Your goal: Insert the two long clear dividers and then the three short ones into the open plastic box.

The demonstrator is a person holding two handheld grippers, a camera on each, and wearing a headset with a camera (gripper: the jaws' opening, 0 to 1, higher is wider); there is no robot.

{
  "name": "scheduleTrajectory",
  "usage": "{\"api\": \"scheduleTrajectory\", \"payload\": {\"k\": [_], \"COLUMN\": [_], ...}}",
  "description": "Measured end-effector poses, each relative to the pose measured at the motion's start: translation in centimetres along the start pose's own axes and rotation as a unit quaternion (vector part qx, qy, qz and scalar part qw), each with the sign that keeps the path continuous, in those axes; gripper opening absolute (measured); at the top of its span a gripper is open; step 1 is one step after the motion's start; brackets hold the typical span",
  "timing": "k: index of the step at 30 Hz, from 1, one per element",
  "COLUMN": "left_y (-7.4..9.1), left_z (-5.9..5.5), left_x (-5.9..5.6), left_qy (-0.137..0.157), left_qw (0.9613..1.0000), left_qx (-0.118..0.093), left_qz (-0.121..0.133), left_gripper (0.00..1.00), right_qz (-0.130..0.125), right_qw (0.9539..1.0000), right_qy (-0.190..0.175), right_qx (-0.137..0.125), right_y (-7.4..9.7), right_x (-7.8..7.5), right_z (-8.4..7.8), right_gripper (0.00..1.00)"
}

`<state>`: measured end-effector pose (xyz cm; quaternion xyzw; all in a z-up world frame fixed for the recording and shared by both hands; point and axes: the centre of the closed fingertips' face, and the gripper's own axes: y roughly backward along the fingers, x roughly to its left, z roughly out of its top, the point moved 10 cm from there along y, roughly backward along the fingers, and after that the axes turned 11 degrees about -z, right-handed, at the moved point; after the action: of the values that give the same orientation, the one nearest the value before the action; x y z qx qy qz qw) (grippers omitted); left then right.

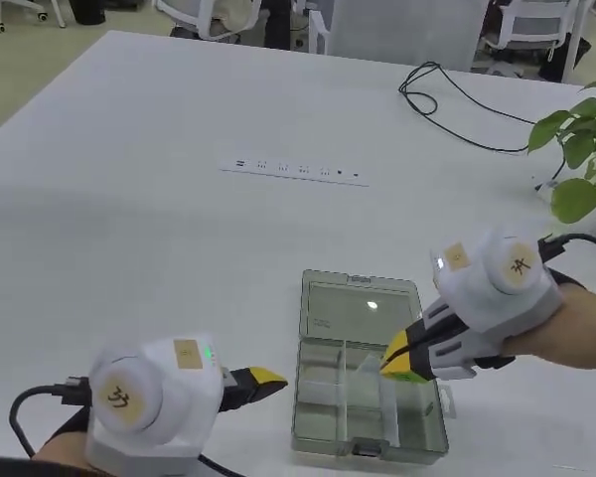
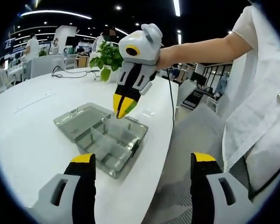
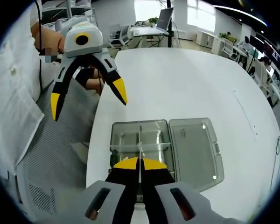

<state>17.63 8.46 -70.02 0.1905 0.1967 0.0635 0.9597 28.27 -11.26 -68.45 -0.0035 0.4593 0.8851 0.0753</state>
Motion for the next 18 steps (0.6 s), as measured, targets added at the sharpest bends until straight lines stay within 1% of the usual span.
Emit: {"api": "scheduleTrajectory", "payload": {"k": [8,10,14,18], "left_y": [-0.04,-0.07,-0.11,-0.11], "left_z": [0.13,0.14,0.10,0.14], "left_x": [0.05,0.01,0.02,-0.01], "left_qy": [0.002,0.003,0.004,0.005], "left_qw": [1.0000,1.0000,1.0000,1.0000], "left_qx": [-0.004,-0.005,-0.005,-0.007], "left_qz": [-0.001,-0.002,-0.002,-0.002], "left_gripper": [0.84,0.84,0.84,0.84], "right_qz": [-0.001,-0.002,-0.004,-0.012], "right_qw": [0.9999,0.9997,0.9992,0.9986], "right_qy": [0.015,0.021,0.036,0.049], "right_qx": [0.008,0.009,0.016,0.013], "right_y": [-0.03,0.04,-0.22,-0.46], "right_x": [0.13,0.29,0.51,0.70], "right_z": [0.23,0.45,0.30,0.40], "right_gripper": [0.03,0.03,0.03,0.03]}}
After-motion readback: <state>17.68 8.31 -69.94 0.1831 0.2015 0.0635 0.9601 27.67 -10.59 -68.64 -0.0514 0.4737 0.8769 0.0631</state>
